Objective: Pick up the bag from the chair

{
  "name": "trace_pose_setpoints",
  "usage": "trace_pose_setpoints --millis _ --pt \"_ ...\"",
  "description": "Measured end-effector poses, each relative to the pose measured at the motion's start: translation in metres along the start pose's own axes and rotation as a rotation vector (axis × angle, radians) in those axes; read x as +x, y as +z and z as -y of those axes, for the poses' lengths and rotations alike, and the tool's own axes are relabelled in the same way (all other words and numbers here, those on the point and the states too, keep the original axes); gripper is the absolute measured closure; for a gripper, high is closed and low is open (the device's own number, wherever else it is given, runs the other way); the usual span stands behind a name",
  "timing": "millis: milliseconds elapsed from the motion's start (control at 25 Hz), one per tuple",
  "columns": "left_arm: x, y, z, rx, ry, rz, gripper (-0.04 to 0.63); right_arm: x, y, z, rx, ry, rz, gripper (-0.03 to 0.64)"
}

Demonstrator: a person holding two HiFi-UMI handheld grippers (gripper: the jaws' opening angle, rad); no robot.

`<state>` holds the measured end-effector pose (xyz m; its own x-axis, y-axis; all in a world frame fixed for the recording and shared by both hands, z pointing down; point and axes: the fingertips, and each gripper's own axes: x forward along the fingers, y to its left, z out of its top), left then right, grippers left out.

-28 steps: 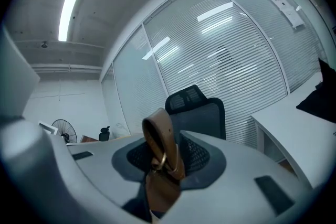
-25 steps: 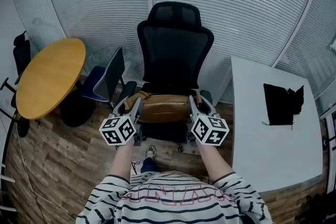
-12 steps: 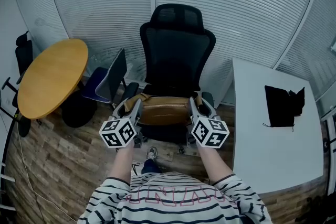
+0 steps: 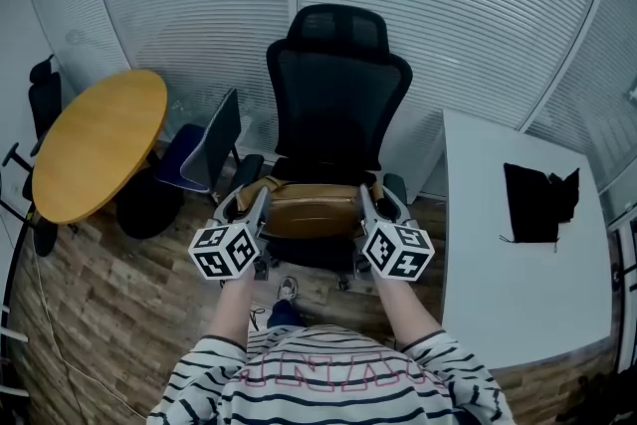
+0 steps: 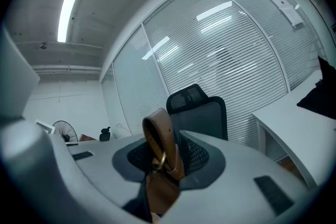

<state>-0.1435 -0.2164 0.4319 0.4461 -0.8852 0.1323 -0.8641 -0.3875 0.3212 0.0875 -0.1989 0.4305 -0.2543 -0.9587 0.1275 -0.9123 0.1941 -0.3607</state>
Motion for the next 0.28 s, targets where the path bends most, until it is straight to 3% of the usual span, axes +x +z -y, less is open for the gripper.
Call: trace_pose_setpoints --millis 280 --pt "0.010 0.001 -0.010 0.000 0.003 -0.003 0.407 0.015 -0.003 0.000 0.001 -0.006 -0.008 0.489"
